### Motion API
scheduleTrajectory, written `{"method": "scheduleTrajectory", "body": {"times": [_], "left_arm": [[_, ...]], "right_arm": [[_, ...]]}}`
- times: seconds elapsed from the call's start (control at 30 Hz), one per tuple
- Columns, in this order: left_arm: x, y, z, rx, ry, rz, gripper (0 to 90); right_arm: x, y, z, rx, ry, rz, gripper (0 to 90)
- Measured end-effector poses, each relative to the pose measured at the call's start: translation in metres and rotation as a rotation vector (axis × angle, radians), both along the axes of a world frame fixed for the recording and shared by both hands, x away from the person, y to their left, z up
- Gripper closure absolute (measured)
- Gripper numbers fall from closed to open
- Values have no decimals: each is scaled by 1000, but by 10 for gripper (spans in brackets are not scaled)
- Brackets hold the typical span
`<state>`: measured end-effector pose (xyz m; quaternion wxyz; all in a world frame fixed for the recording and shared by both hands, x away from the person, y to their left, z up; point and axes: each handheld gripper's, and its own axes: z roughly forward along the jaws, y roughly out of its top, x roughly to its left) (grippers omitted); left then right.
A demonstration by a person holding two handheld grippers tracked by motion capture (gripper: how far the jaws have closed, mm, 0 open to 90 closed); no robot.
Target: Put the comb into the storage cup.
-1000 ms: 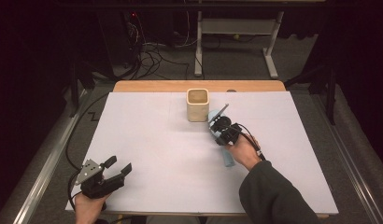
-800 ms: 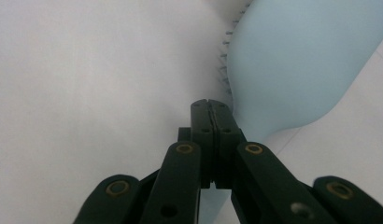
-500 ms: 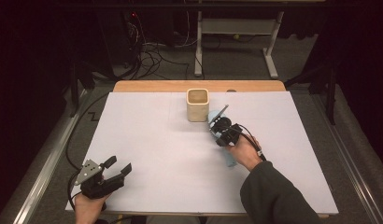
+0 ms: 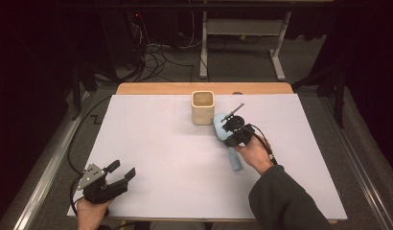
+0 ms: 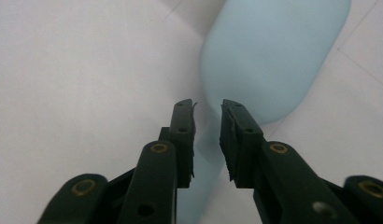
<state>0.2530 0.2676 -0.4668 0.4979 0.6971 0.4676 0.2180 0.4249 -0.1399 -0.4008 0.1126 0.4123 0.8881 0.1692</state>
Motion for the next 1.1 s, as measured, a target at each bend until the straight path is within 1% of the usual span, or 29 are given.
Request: {"method": "scheduleTrajectory", "body": {"times": [0.13, 0.3, 0.33, 0.37, 0.4, 0.5, 0.67, 0.77, 0.9, 1.0, 1.1], "left_arm": [[0, 0, 0, 0, -1, 0, 305], [0, 0, 0, 1, -2, -2, 305], [-1, 0, 0, 2, -3, -3, 305], [-1, 0, 0, 2, -3, -3, 305], [-1, 0, 0, 2, -3, -2, 305], [0, 1, 0, -3, -2, 5, 305], [0, 1, 0, 1, -4, 3, 305], [0, 1, 0, 1, -5, 4, 305], [-1, 1, 0, 0, -7, 6, 305], [-2, 2, 1, -5, -12, 12, 305], [-1, 2, 1, -9, -4, 20, 305]], "right_arm": [[4, -2, -4, -6, 12, -30, 665], [5, 0, -8, -15, 39, -57, 627], [6, 1, -9, -25, 33, -57, 624], [5, 2, -9, -24, 37, -72, 621], [6, 1, -9, -24, 36, -66, 620], [8, -2, -10, -16, 49, -84, 620], [7, -5, -11, -2, 56, -100, 609], [7, -8, -11, 10, 80, -100, 600], [6, -9, -12, 17, 97, -105, 595], [5, -8, -13, 11, 90, -106, 594], [5, -9, -13, 23, 114, -126, 584]]}}
